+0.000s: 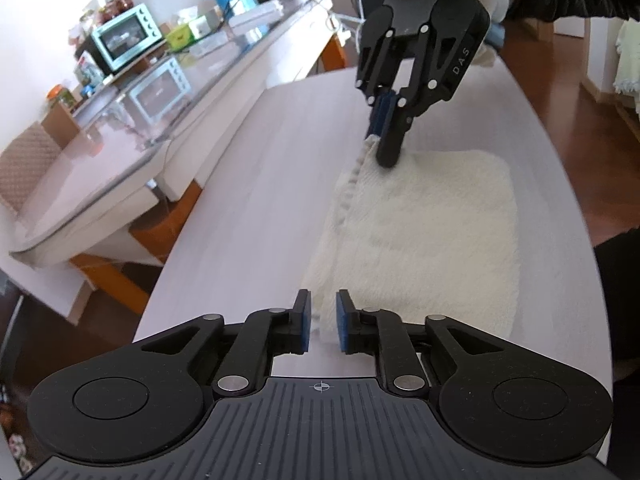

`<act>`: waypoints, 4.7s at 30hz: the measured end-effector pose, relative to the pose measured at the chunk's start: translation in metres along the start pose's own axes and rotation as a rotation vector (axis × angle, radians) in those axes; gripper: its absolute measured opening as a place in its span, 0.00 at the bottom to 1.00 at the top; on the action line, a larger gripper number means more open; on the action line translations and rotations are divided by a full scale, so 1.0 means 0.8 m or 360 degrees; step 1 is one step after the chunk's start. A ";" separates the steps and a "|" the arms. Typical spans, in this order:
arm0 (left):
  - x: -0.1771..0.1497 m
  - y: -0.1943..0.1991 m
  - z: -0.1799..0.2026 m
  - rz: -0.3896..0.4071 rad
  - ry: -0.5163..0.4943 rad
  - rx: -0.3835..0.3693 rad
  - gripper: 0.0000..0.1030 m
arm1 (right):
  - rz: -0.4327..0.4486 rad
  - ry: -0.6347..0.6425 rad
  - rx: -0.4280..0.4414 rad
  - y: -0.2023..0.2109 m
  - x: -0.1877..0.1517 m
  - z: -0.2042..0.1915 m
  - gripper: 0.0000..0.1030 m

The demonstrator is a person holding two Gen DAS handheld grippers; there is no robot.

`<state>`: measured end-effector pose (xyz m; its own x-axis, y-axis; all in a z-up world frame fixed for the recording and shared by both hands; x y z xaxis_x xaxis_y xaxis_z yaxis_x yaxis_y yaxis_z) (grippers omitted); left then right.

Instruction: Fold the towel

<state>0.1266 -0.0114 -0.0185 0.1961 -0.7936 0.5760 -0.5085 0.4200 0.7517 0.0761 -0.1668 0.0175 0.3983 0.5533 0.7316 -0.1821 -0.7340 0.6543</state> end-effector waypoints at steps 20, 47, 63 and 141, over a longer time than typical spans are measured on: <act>0.018 0.006 0.023 0.0094 -0.0220 -0.0207 0.37 | -0.0159 0.0733 0.0187 -0.001 0.019 -0.125 0.11; 0.016 -0.019 0.051 0.0012 -0.0309 -0.0218 0.37 | 0.0302 -0.0082 0.0043 0.064 0.021 -0.011 0.36; 0.006 -0.003 0.059 0.0065 -0.0225 -0.0189 0.38 | -0.0222 -0.0181 0.0112 -0.051 0.053 0.048 0.40; -0.017 -0.002 0.008 0.0039 0.0020 0.0063 0.47 | -0.0020 -0.0082 -0.0229 -0.042 0.021 0.056 0.33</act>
<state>0.1199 -0.0042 -0.0296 0.1936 -0.7778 0.5980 -0.5460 0.4210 0.7244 0.1290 -0.1500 -0.0008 0.4465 0.5381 0.7149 -0.3025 -0.6612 0.6866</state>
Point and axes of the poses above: each gripper's, at about its wrist camera, not at the fingertips, and y roughly against the way its jaws point, z to its right, x to its top, the point moved 1 cm from there along -y, roughly the way its jaws point, and after that the axes turned 1 degree about -z, right-handed, at the moved point
